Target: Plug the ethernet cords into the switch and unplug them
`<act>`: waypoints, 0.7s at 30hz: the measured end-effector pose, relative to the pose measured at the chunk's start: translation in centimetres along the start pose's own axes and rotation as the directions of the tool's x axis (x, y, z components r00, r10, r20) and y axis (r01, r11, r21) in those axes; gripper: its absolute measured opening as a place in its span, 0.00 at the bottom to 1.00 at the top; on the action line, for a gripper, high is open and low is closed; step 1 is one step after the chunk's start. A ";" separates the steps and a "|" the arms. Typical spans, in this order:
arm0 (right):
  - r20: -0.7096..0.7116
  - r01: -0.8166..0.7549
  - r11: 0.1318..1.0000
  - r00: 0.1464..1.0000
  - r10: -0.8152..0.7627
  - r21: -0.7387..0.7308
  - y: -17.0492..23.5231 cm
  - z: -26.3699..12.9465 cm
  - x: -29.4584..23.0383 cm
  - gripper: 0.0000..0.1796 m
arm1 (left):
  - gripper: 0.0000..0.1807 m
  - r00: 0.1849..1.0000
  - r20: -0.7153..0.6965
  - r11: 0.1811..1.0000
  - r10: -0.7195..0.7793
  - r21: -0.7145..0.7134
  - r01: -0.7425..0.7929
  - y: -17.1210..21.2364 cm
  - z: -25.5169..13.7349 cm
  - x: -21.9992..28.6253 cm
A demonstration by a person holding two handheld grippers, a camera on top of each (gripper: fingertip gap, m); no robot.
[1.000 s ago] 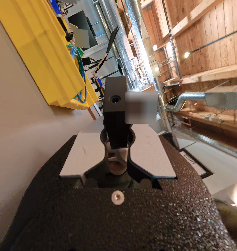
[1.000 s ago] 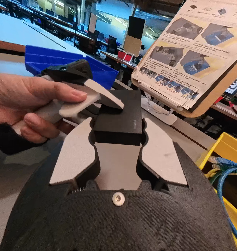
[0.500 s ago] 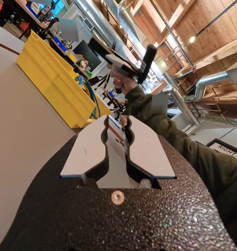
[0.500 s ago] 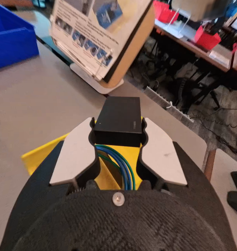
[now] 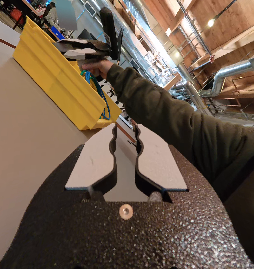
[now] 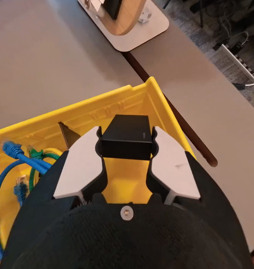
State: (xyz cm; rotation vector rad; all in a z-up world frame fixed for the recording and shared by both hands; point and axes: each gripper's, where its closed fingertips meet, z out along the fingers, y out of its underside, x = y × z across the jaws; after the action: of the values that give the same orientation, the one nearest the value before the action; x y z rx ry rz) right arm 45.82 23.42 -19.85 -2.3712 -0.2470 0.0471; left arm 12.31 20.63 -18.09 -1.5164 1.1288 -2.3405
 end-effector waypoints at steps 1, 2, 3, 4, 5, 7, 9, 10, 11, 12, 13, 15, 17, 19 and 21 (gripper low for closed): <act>0.020 -0.003 1.000 1.000 0.003 -0.005 0.0 0.2 -0.1 0.37 | 0.13 1.000 0.000 1.000 0.000 -0.007 0.000 0.2 0.1 0.0; 0.017 0.002 1.000 1.000 -0.001 -0.015 0.2 0.4 0.2 0.36 | 0.13 1.000 0.000 1.000 -0.001 -0.013 0.001 0.4 0.2 -0.1; 0.009 0.009 1.000 1.000 -0.008 -0.029 0.5 0.6 0.5 0.36 | 0.13 1.000 -0.001 1.000 -0.004 -0.016 0.004 0.5 0.3 -0.1; 0.015 0.002 0.999 1.000 -0.002 -0.035 0.7 0.8 0.6 0.36 | 0.13 1.000 -0.001 1.000 -0.008 -0.019 0.008 0.6 0.3 -0.2; 0.034 -0.012 0.999 0.999 0.013 -0.049 1.1 1.1 0.5 0.36 | 0.13 1.000 -0.003 1.000 -0.014 -0.021 0.014 0.8 0.4 -0.3; 0.022 -0.017 0.997 1.000 0.019 -0.069 1.7 1.4 0.7 0.36 | 0.13 1.000 -0.006 0.999 -0.020 -0.025 0.020 0.9 0.5 -0.3; -0.022 0.000 0.999 1.000 -0.001 -0.039 1.5 1.4 1.0 0.34 | 0.13 1.000 -0.008 0.999 -0.017 -0.029 0.017 1.0 0.5 -0.2; -0.050 0.019 1.000 0.999 -0.020 -0.024 1.2 1.1 1.2 0.35 | 0.13 1.000 -0.007 0.999 -0.014 -0.029 0.014 1.0 0.5 -0.2; -0.077 0.027 1.000 0.997 -0.027 -0.003 0.7 0.6 1.4 0.36 | 0.13 1.000 -0.006 1.000 -0.012 -0.029 0.012 1.0 0.5 -0.2; -0.089 0.025 1.000 0.996 -0.024 0.019 0.1 -0.1 1.4 0.38 | 0.13 1.000 -0.008 0.999 -0.011 -0.030 0.011 1.0 0.5 -0.1; -0.109 0.023 0.999 0.994 -0.020 0.026 -0.3 -0.9 1.4 0.40 | 0.13 1.000 -0.008 0.999 -0.010 -0.033 0.010 1.0 0.5 -0.1; -0.189 0.038 0.998 0.982 -0.029 0.043 -1.1 -3.2 1.5 0.46 | 0.13 1.000 -0.007 0.999 -0.004 -0.045 0.004 1.3 0.7 0.0; -0.270 0.071 0.992 0.962 -0.041 0.103 -2.1 -6.1 0.7 0.48 | 0.13 1.000 -0.004 0.998 0.006 -0.062 -0.006 1.7 0.9 0.1; -0.377 0.089 0.974 0.926 -0.004 0.208 -2.8 -9.7 -0.8 0.50 | 0.13 1.000 0.000 0.996 0.020 -0.083 -0.020 2.2 1.3 0.2; -0.440 0.075 0.949 0.895 0.071 0.306 -1.9 -13.0 -3.8 0.50 | 0.13 0.999 0.004 0.994 0.038 -0.106 -0.038 2.8 1.7 0.4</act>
State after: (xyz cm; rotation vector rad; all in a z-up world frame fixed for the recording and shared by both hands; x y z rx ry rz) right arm 43.14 15.26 -9.26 -1.9922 -0.0136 -0.4285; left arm 12.75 17.61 -19.29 -1.5203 1.2883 -2.2834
